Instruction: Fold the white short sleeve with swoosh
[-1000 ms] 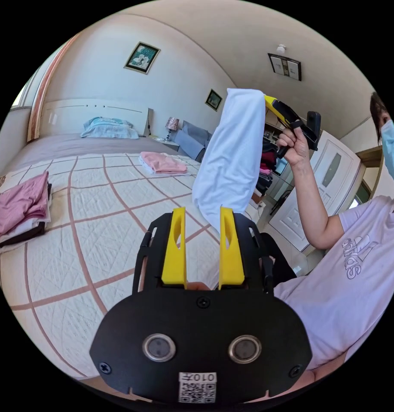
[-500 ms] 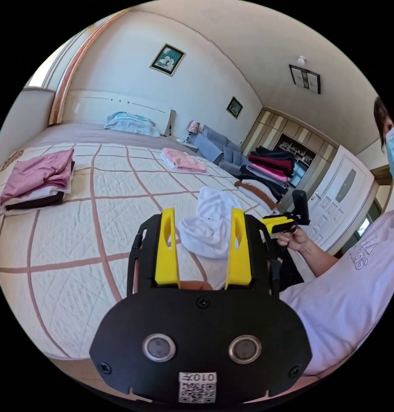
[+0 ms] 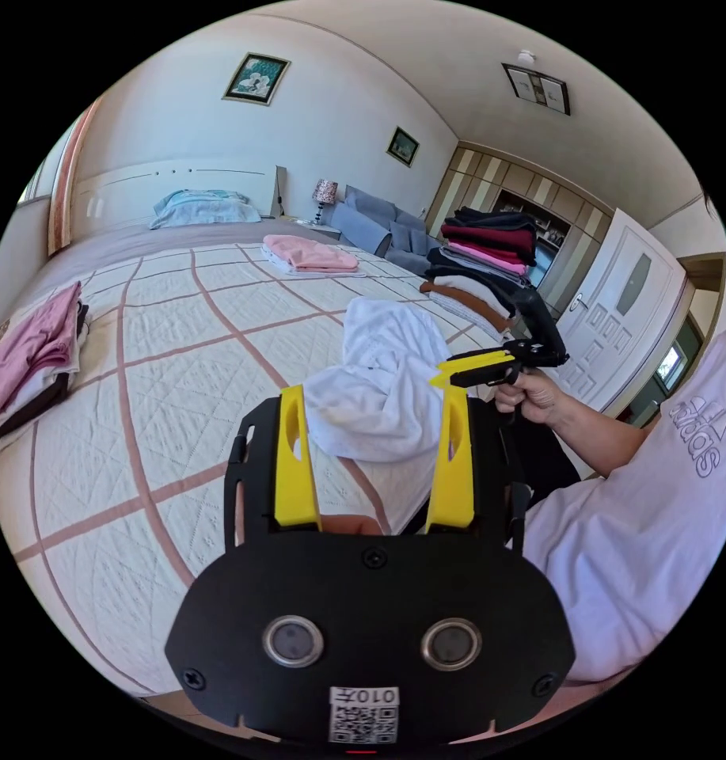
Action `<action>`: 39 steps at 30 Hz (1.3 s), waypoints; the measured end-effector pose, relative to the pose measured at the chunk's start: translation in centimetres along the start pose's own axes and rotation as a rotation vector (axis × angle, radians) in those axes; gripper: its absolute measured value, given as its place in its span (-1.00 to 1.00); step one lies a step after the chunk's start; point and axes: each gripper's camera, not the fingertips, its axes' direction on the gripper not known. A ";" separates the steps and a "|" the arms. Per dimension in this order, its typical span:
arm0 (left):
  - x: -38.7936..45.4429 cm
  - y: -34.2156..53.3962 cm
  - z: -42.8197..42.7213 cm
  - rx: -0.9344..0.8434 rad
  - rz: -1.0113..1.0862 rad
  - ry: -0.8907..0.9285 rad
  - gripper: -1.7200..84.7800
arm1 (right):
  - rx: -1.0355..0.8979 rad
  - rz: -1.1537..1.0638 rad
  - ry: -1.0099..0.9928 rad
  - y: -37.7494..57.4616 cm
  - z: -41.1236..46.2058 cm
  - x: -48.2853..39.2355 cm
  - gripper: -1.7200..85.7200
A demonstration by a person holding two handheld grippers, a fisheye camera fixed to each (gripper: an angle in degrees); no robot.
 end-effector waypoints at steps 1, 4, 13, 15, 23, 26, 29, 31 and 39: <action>0.3 -0.4 -0.1 -0.006 0.019 -0.004 -0.43 | 0.021 -0.026 0.005 0.1 -0.5 -0.6 -0.81; 1.4 -1.8 0.0 -0.026 0.088 -0.013 -0.45 | 0.027 -0.170 -0.057 1.2 -1.8 -3.2 -0.83; 5.4 -4.0 6.9 -0.254 0.405 -0.077 -0.49 | -0.098 -0.315 -0.080 7.5 0.1 -7.2 -0.86; 6.1 -4.8 7.9 -0.281 0.503 -0.073 -0.51 | -0.110 -0.307 -0.070 7.7 0.5 -7.3 -0.86; 8.9 -6.9 12.2 -0.411 0.743 -0.130 -0.79 | -0.116 -0.252 -0.076 7.0 0.8 -5.8 -0.86; 4.1 -9.4 6.5 -0.243 0.501 0.039 -0.84 | -0.113 -0.241 -0.072 6.8 0.5 -5.3 -0.86; -7.9 -6.6 -2.3 0.160 -0.040 0.167 -0.85 | -0.087 -0.242 -0.089 6.6 0.4 -4.9 -0.86; -13.6 -2.0 -5.0 0.262 -0.255 0.150 -0.84 | -0.056 -0.248 -0.129 6.4 0.6 -4.8 -0.86; -14.9 9.2 -6.1 0.075 -0.555 -0.085 -0.76 | 0.019 -0.319 -0.150 2.5 -1.2 -2.0 -0.83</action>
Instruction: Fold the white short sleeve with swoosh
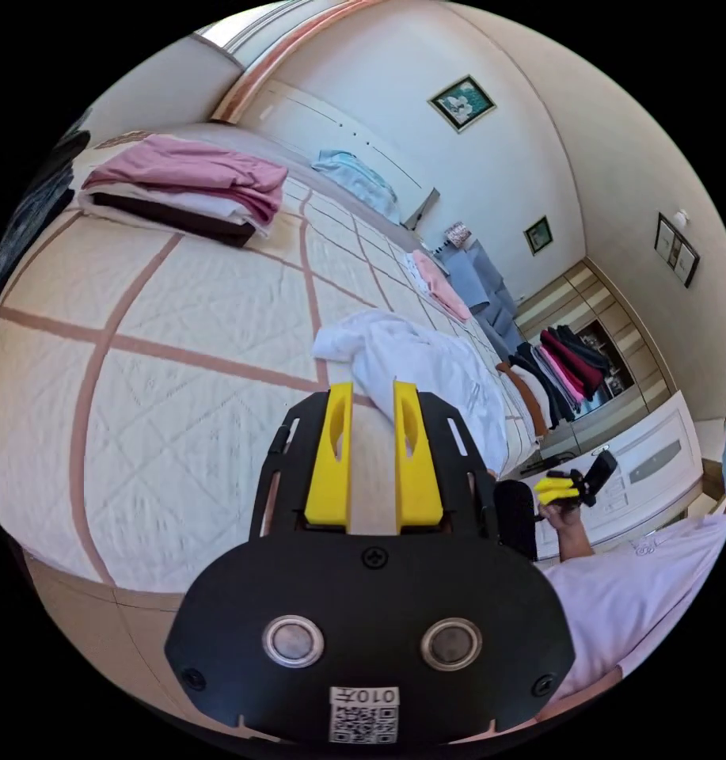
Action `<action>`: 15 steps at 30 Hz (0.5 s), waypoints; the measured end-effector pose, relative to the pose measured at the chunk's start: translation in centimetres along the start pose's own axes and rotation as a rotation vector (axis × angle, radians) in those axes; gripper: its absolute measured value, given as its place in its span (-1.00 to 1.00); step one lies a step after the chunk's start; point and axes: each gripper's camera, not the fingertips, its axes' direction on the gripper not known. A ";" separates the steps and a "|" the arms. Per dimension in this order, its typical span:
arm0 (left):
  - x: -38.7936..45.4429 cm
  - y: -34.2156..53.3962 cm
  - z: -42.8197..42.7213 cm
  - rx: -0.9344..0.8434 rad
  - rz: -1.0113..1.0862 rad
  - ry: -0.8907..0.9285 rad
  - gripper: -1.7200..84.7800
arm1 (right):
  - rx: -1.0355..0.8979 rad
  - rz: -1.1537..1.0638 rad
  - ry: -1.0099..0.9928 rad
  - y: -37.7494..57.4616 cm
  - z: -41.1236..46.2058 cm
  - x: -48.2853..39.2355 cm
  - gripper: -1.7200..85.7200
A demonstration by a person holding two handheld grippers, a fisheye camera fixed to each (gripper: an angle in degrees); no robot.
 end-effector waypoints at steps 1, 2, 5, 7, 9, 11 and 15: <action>2.1 0.7 0.4 -0.017 0.082 -0.024 -0.74 | 0.010 0.018 0.030 -0.4 -0.5 0.9 -0.82; 4.8 1.2 1.6 -0.064 0.183 -0.054 -0.72 | 0.009 0.049 0.094 -1.4 -1.1 2.7 -0.80; 10.7 2.8 6.2 -0.198 0.410 -0.134 -0.65 | -0.091 0.128 0.269 -4.7 -0.1 7.6 -0.72; 12.7 4.0 8.6 -0.220 0.475 -0.194 -0.61 | -0.164 0.202 0.382 -6.4 1.3 10.6 -0.67; 14.0 5.0 9.8 -0.199 0.513 -0.227 -0.59 | -0.183 0.318 0.419 -7.5 2.9 14.4 -0.65; 15.5 6.0 9.5 -0.151 0.551 -0.278 -0.58 | -0.197 0.415 0.346 -7.7 4.1 17.1 -0.66; 18.0 7.9 6.2 -0.026 0.640 -0.462 -0.58 | -0.247 0.454 0.326 -9.0 4.8 19.5 -0.77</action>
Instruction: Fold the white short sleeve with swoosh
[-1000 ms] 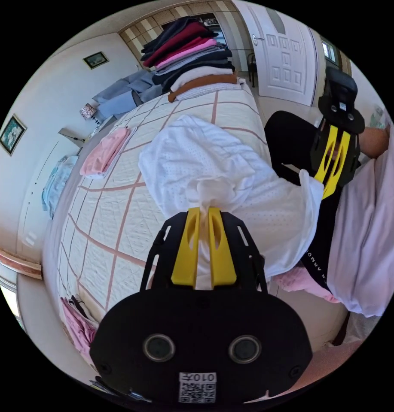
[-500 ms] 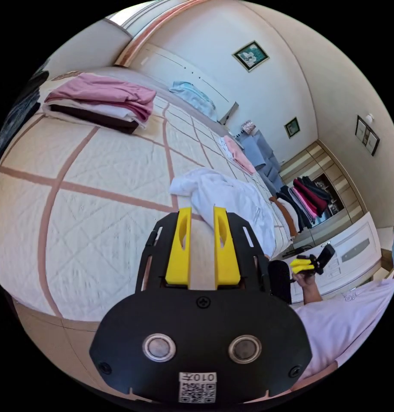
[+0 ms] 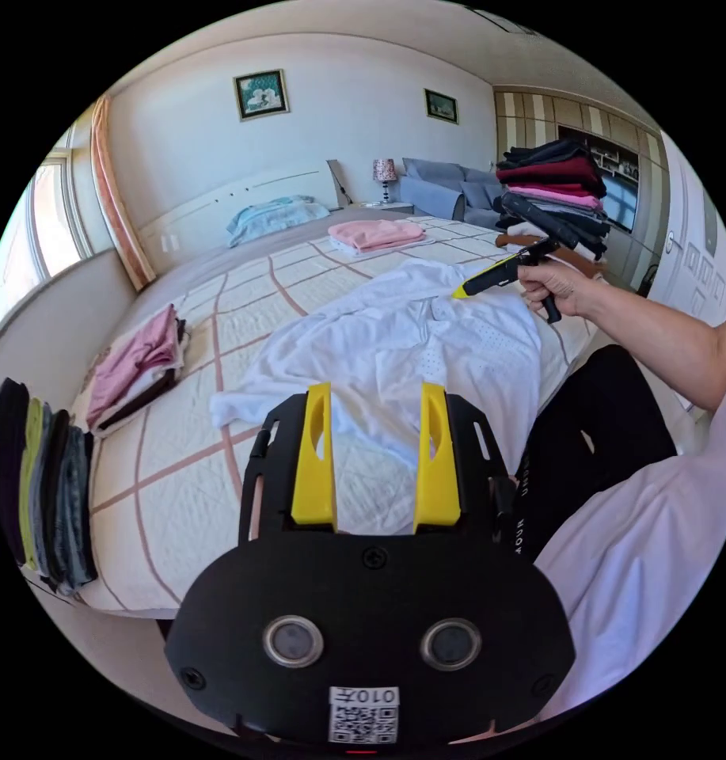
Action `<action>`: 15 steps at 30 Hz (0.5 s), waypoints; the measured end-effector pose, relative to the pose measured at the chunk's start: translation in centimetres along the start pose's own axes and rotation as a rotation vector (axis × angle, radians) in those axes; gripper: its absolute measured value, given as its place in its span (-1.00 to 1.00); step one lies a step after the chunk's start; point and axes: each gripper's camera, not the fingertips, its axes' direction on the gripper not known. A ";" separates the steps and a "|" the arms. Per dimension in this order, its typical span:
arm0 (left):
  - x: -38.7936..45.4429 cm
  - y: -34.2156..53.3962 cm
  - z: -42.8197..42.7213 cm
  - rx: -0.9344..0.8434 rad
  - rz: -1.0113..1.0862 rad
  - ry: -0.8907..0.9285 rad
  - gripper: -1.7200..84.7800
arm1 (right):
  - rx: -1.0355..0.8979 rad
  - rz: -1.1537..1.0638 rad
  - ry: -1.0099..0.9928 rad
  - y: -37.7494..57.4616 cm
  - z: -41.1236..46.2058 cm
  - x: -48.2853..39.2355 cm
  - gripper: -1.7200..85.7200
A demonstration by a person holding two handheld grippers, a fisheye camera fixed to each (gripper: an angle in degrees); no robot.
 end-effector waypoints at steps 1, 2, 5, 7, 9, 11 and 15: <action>0.2 0.5 -0.6 -0.010 0.021 -0.054 -0.58 | -0.017 -0.008 0.029 -0.4 -0.3 -0.1 -0.81; 0.3 1.0 -0.6 -0.035 0.041 -0.071 -0.58 | -0.058 -0.039 0.080 -1.5 -1.1 -0.4 -0.85; 0.3 1.8 0.3 -0.082 0.038 0.004 -0.58 | -0.239 -0.130 0.118 -5.7 -2.9 -1.1 -0.86; 1.1 1.3 0.6 -0.071 0.047 0.049 -0.58 | -0.309 -0.196 0.144 -8.4 -3.9 -1.6 -0.87; 2.5 0.5 1.4 -0.072 0.073 0.078 -0.58 | -0.313 -0.232 0.124 -11.9 -5.7 -1.4 -0.88; 3.7 0.0 4.4 -0.113 0.037 0.122 -0.58 | -0.257 -0.190 0.125 -14.1 -7.1 -0.5 -0.88; 3.9 1.0 8.0 -0.178 -0.060 0.214 -0.59 | 0.019 -0.132 0.077 -14.5 -9.4 1.2 -0.85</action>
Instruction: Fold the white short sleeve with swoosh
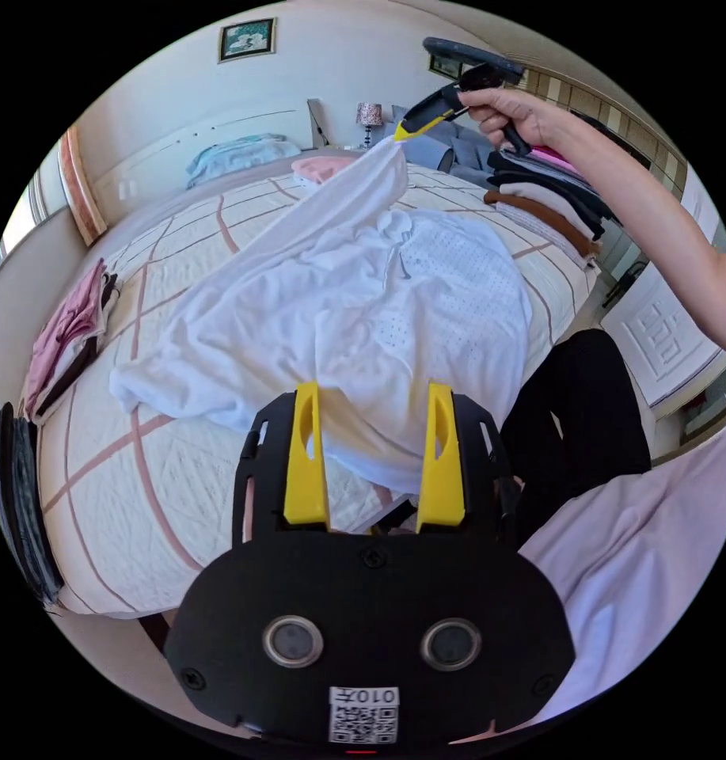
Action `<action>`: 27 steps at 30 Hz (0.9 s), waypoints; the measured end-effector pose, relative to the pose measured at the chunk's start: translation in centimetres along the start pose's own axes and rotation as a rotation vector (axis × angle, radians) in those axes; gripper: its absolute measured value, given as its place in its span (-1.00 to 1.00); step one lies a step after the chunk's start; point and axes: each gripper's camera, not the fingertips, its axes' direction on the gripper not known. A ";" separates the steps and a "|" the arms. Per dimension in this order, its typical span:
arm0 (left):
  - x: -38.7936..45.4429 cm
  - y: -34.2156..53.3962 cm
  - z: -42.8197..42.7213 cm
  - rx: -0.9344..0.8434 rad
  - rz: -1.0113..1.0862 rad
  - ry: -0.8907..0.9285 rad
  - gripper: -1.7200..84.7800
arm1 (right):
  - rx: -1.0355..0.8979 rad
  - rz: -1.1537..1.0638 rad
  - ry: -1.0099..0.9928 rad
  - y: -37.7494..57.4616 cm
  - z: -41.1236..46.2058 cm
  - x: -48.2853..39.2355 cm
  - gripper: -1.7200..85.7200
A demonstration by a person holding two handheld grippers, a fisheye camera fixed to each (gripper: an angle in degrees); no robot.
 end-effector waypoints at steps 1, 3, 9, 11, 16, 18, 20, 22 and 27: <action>0.1 0.5 -0.4 0.032 -0.007 -0.016 -0.59 | 0.070 0.012 0.003 0.6 -0.1 0.2 -0.85; 0.4 0.9 -0.3 0.030 0.021 -0.015 -0.61 | 0.157 0.067 0.011 2.8 1.6 1.2 -0.81; 1.6 1.6 -0.2 0.042 0.079 -0.047 -0.67 | -0.033 -0.051 -0.050 5.3 7.8 0.5 -0.80; 1.8 1.5 0.5 0.025 0.076 -0.045 -0.72 | -0.051 -0.065 -0.069 5.4 8.6 0.1 -0.78; 3.3 1.5 -2.2 0.147 0.182 0.004 -0.86 | -0.088 -0.204 -0.134 4.8 9.9 -2.1 -0.72; 4.0 1.9 -3.4 0.185 0.252 0.043 -0.90 | -0.093 -0.256 -0.067 4.6 10.4 -2.7 -0.67; 4.1 2.6 -3.5 0.147 0.248 0.038 -0.92 | -0.159 -0.259 -0.004 4.2 11.6 -2.5 -0.67; 3.8 3.4 -2.8 0.120 0.209 0.041 -0.93 | -0.197 -0.238 -0.016 3.8 12.6 -1.9 -0.67; 3.8 4.2 -1.1 0.114 0.165 0.089 -0.95 | -0.189 -0.257 -0.046 4.0 13.8 -2.7 -0.75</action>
